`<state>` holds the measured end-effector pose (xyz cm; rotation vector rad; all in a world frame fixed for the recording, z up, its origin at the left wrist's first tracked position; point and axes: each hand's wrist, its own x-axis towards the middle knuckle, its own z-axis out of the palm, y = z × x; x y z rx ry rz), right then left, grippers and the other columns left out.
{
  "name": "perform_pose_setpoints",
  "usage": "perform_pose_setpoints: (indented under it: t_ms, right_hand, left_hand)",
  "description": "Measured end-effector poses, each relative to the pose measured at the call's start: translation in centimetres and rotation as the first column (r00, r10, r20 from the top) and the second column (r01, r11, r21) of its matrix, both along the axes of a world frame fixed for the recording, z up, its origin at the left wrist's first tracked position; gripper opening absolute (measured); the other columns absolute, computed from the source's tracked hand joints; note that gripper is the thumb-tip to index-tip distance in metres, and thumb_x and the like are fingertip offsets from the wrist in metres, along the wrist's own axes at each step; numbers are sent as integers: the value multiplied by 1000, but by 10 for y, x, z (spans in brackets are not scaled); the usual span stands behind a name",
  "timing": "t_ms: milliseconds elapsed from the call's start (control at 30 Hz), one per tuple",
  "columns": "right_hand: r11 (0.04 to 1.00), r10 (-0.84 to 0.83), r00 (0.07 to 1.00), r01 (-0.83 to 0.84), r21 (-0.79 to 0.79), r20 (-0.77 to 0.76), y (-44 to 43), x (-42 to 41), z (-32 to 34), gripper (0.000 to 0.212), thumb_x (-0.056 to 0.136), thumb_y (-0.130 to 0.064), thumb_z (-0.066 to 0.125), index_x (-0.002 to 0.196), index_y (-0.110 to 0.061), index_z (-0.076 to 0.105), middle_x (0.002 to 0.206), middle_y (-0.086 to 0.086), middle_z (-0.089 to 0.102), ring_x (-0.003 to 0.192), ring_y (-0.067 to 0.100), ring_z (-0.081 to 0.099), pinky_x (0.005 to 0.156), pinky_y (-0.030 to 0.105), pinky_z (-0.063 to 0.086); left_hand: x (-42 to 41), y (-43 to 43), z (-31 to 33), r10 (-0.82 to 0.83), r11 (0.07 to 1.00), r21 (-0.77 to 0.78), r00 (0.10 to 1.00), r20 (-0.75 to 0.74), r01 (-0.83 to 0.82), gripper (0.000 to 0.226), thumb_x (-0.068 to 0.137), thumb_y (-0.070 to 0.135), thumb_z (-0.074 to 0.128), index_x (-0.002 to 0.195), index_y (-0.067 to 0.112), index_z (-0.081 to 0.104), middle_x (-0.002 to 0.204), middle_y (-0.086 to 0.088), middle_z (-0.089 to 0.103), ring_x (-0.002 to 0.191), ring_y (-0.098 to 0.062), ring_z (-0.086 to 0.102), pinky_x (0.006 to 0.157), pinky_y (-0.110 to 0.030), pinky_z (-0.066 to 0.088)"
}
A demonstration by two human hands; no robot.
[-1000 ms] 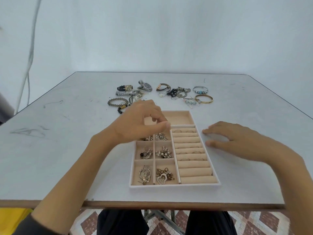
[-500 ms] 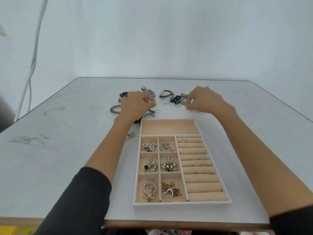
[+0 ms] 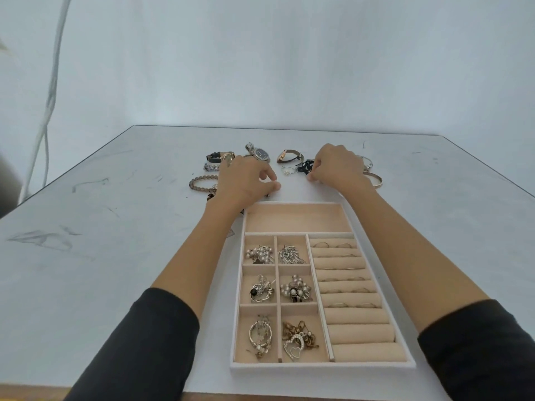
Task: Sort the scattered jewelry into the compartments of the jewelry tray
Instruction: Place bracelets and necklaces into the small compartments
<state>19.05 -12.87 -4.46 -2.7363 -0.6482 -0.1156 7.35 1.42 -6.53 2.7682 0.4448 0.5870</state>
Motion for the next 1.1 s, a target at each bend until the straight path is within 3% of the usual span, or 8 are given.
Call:
perform_pose_setpoints:
  t_ms: [233, 333, 433, 600, 700, 767, 900, 1100]
  right_hand:
    - [1000, -6, 999, 5, -27, -33, 3, 1, 3, 25, 73, -19, 72, 95, -9, 65, 97, 9, 67, 90, 28, 63, 66, 26, 38]
    - [999, 12, 999, -13, -32, -32, 4, 0, 5, 14, 71, -15, 64, 83, -11, 57, 91, 9, 66, 78, 27, 57, 55, 20, 30]
    - [1000, 22, 1000, -22, 1, -4, 4, 0, 2, 13, 73, -14, 60, 85, -9, 61, 89, 9, 66, 76, 27, 56, 56, 21, 31]
    - [982, 26, 999, -19, 187, -39, -7, 3, -4, 15, 75, -9, 57, 82, -8, 70, 87, 11, 70, 85, 31, 66, 57, 24, 37]
    - [934, 107, 991, -73, 349, -80, -19, 3, -6, 11, 80, -13, 64, 69, -15, 67, 78, 6, 68, 76, 26, 62, 64, 30, 46]
    - [889, 159, 982, -100, 448, -97, -27, 0, -4, 10, 83, -15, 67, 76, -9, 71, 69, 3, 63, 66, 19, 57, 68, 32, 49]
    - [808, 241, 962, -126, 575, -128, -43, -20, 3, 12, 85, -10, 66, 87, 0, 73, 67, 13, 65, 51, 15, 52, 44, 13, 39]
    - [691, 359, 926, -178, 701, -119, -68, -54, 11, 11, 79, 0, 70, 89, 0, 71, 62, 11, 64, 48, 17, 55, 47, 22, 43]
  left_hand:
    - [1, 1, -1, 19, 1000, -11, 999, -28, -19, 17, 83, 44, 64, 95, 34, 71, 99, 10, 65, 105, -16, 47, 102, -42, 26]
    - [1, 1, -2, 13, 999, -36, 1000, -2, -13, 15, 82, 41, 66, 91, 31, 70, 97, 10, 65, 97, -12, 44, 101, -40, 26]
    - [-1, 0, -3, -13, 999, -49, 999, 53, 15, 9, 81, 38, 68, 86, 30, 68, 93, 12, 66, 98, -13, 51, 100, -39, 26]
    - [-7, -4, 2, -12, 996, -88, 985, 174, 27, 9, 82, 38, 66, 81, 29, 68, 78, 14, 62, 84, -9, 54, 93, -35, 29]
    - [-12, -5, 8, -9, 991, -124, 970, 243, 40, 6, 81, 36, 66, 77, 31, 65, 70, 16, 59, 78, -9, 54, 92, -35, 38]
    - [-16, -7, 13, -11, 990, -135, 964, 266, 49, 7, 81, 34, 67, 76, 31, 65, 64, 19, 56, 74, -8, 53, 90, -37, 42]
    - [-24, -16, 20, -28, 978, -191, 954, 299, 89, 8, 79, 35, 70, 77, 28, 69, 68, 16, 62, 77, -12, 60, 87, -41, 47]
    - [-39, -37, 30, -89, 960, -224, 937, 337, 171, 10, 78, 37, 73, 78, 28, 72, 65, 18, 62, 69, -5, 54, 73, -26, 40]
